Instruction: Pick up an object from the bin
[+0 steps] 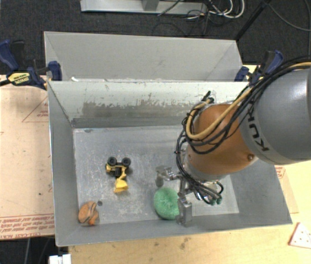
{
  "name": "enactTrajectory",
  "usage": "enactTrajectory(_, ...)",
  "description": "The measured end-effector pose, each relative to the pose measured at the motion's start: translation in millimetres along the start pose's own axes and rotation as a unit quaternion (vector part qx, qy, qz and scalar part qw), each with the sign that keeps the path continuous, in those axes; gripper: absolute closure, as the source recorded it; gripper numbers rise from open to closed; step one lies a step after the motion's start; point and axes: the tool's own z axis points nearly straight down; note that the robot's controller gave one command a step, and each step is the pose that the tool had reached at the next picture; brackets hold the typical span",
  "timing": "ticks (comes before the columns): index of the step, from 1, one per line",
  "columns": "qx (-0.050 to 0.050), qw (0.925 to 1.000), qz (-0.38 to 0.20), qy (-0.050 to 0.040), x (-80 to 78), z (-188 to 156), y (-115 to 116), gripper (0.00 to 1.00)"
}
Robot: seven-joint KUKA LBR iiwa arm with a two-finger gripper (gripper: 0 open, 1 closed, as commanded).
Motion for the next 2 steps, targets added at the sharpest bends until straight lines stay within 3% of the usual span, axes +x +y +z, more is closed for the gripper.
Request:
enactTrajectory(1,0.0,1.0,0.003,0.0009,0.2,-14.0,6.6,0.0)
enactTrajectory(2,0.001,1.0,0.002,-0.0079,-5.3,31.7,2.1,0.0)
